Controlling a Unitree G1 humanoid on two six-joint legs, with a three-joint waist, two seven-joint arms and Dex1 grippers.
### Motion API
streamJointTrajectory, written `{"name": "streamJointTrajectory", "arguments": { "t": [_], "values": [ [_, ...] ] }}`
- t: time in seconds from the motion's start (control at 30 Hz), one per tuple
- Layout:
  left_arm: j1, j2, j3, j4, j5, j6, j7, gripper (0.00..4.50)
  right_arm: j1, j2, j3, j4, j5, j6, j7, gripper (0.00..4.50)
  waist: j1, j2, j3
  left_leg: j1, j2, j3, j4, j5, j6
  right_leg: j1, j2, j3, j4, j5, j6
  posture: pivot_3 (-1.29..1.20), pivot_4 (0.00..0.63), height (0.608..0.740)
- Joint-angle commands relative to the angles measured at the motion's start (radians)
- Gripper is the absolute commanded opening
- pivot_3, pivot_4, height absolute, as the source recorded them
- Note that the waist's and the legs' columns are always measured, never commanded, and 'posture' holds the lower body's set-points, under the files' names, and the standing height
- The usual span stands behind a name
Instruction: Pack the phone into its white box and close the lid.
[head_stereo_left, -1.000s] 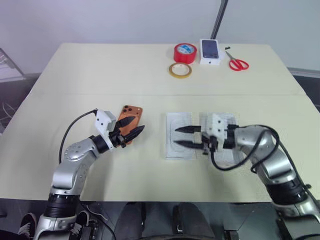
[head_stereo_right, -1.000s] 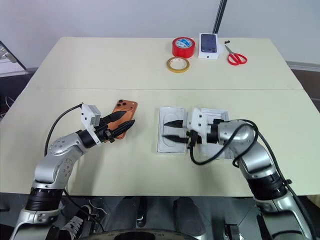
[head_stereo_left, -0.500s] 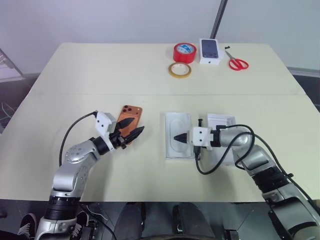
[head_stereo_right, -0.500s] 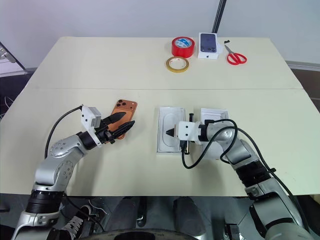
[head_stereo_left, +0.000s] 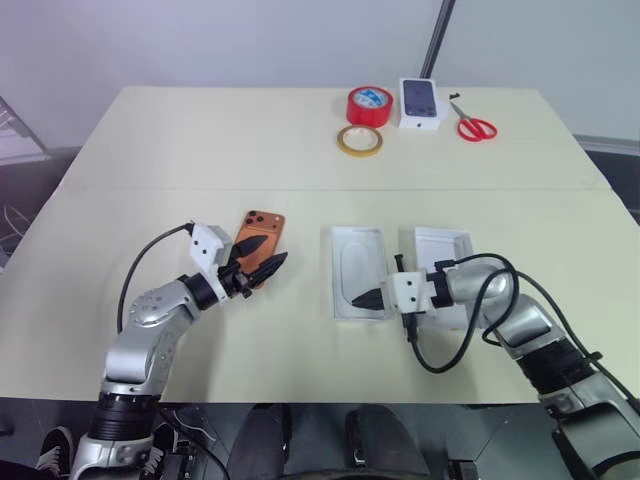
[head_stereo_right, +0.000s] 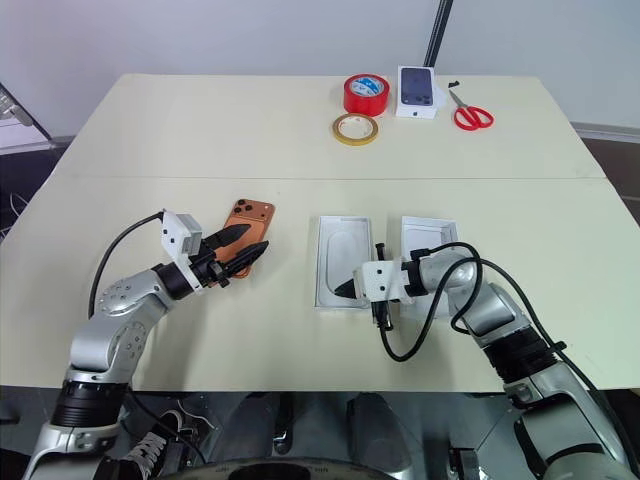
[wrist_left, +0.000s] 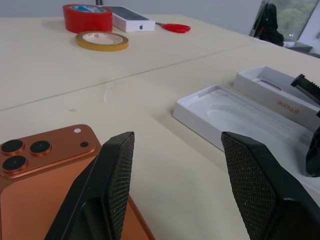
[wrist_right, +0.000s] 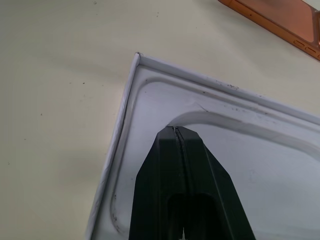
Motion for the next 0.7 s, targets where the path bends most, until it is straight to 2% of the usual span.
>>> {"name": "streamJointTrajectory", "arguments": {
  "t": [0.03,0.2,0.33,0.43,0.5,0.6,0.7],
  "values": [
    [-0.007,0.002,0.006,-0.022,0.007,-0.017,0.008,2.94,-0.023,0.019,-0.034,-0.006,0.0,-0.031,-0.039,0.03,0.0,0.0,0.0,0.0,0.0,0.0,0.0,0.0,0.0,0.0,0.0,0.0,0.0,0.0,0.0,0.0,0.15,0.74],
    [-0.012,-0.004,0.021,-0.022,-0.011,0.023,0.038,2.94,-0.079,0.073,-0.068,0.052,-0.006,0.016,-0.128,0.03,-0.001,0.0,0.0,0.0,0.0,0.0,0.0,0.0,0.0,0.0,0.0,0.0,0.001,0.0,0.0,0.0,0.15,0.74],
    [-0.079,0.009,0.091,0.007,-0.12,0.206,0.092,2.94,-0.153,0.138,-0.123,0.086,0.011,0.084,-0.224,0.03,0.0,0.0,0.0,0.0,0.0,0.0,0.0,0.0,0.0,0.0,0.0,0.0,0.001,0.0,0.0,0.0,0.15,0.74],
    [-0.115,0.018,0.128,0.023,-0.162,0.274,0.11,2.94,-0.178,0.171,-0.142,0.09,0.024,0.128,-0.251,0.03,-0.001,0.0,0.0,0.0,0.0,0.0,0.0,0.0,0.0,-0.001,0.0,0.0,0.003,0.0,0.0,0.0,0.15,0.74],
    [-0.195,0.101,0.165,0.146,-0.163,0.345,0.083,2.94,-0.217,0.253,-0.116,0.103,0.007,0.188,-0.308,0.03,-0.002,0.0,0.0,0.0,0.0,0.0,0.0,0.0,-0.001,-0.001,0.001,0.0,0.003,0.0,0.0,0.0,0.15,0.74],
    [-0.265,0.224,0.135,0.301,-0.111,0.385,0.023,2.94,-0.242,0.339,-0.073,0.112,-0.019,0.23,-0.339,0.03,-0.016,-0.001,0.001,-0.001,0.0,0.0,0.0,0.002,-0.003,-0.006,0.003,0.002,0.009,0.0,0.0,0.0,0.15,0.74],
    [-0.338,0.285,0.135,0.44,-0.12,0.449,-0.034,2.94,-0.264,0.391,-0.009,0.125,-0.073,0.261,-0.359,0.03,-0.02,-0.001,0.001,0.0,0.0,0.0,-0.001,0.003,-0.004,-0.007,0.003,0.001,0.01,0.0,0.0,0.0,0.15,0.74]
  ]
}}
